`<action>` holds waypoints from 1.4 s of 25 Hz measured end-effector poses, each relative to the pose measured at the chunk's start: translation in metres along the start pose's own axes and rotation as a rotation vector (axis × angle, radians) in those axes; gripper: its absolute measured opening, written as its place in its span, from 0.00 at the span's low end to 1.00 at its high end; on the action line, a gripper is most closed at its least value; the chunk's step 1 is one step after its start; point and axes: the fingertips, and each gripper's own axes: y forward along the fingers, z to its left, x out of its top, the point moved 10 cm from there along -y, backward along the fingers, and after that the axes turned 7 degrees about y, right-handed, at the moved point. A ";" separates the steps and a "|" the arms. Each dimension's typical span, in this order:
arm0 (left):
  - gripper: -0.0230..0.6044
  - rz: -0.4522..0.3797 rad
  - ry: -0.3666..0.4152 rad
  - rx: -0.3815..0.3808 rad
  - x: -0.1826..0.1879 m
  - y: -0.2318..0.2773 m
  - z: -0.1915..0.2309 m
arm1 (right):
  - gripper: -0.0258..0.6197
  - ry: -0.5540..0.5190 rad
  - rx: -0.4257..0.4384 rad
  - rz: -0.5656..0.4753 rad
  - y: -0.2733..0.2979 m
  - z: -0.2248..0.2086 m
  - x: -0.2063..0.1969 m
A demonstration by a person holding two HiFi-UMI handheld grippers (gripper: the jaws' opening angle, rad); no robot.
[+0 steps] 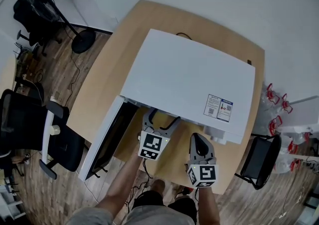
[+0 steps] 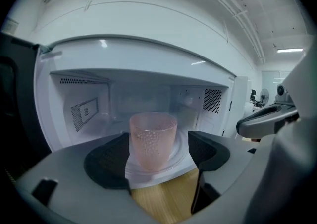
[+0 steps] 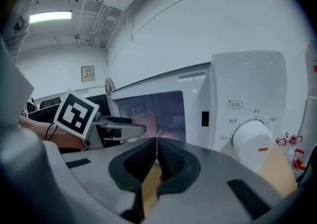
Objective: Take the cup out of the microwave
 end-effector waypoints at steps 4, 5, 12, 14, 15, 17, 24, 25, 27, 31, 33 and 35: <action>0.64 0.007 0.010 0.009 -0.002 0.010 0.002 | 0.07 0.006 -0.008 0.006 0.001 -0.005 -0.002; 0.64 0.009 0.010 0.013 -0.002 0.012 0.002 | 0.07 0.007 -0.010 0.007 0.001 -0.006 -0.003; 0.64 0.013 0.003 0.030 -0.001 0.025 0.007 | 0.07 0.013 -0.019 0.014 0.004 -0.014 -0.005; 0.64 0.015 0.003 0.029 -0.001 0.029 0.007 | 0.07 0.017 -0.019 0.016 0.005 -0.016 -0.005; 0.64 0.016 0.003 0.029 -0.001 0.031 0.007 | 0.07 0.019 -0.018 0.016 0.005 -0.017 -0.005; 0.64 0.016 0.002 0.033 -0.001 0.033 0.007 | 0.07 0.024 -0.017 0.016 0.005 -0.017 -0.006; 0.64 0.016 -0.005 0.032 -0.002 0.037 0.008 | 0.07 0.030 -0.024 0.021 0.004 -0.020 -0.008; 0.64 0.018 -0.006 0.032 -0.002 0.037 0.008 | 0.07 0.031 -0.023 0.022 0.004 -0.020 -0.008; 0.64 0.021 -0.008 0.038 -0.002 0.036 0.008 | 0.07 0.032 -0.022 0.023 0.003 -0.020 -0.009; 0.64 0.021 -0.010 0.041 -0.002 0.034 0.009 | 0.07 0.031 -0.023 0.022 0.002 -0.019 -0.008; 0.64 0.020 -0.010 0.046 -0.001 0.033 0.009 | 0.07 0.029 -0.024 0.021 0.001 -0.019 -0.008; 0.64 0.018 -0.011 0.051 0.000 0.031 0.009 | 0.07 0.026 -0.025 0.019 -0.001 -0.019 -0.007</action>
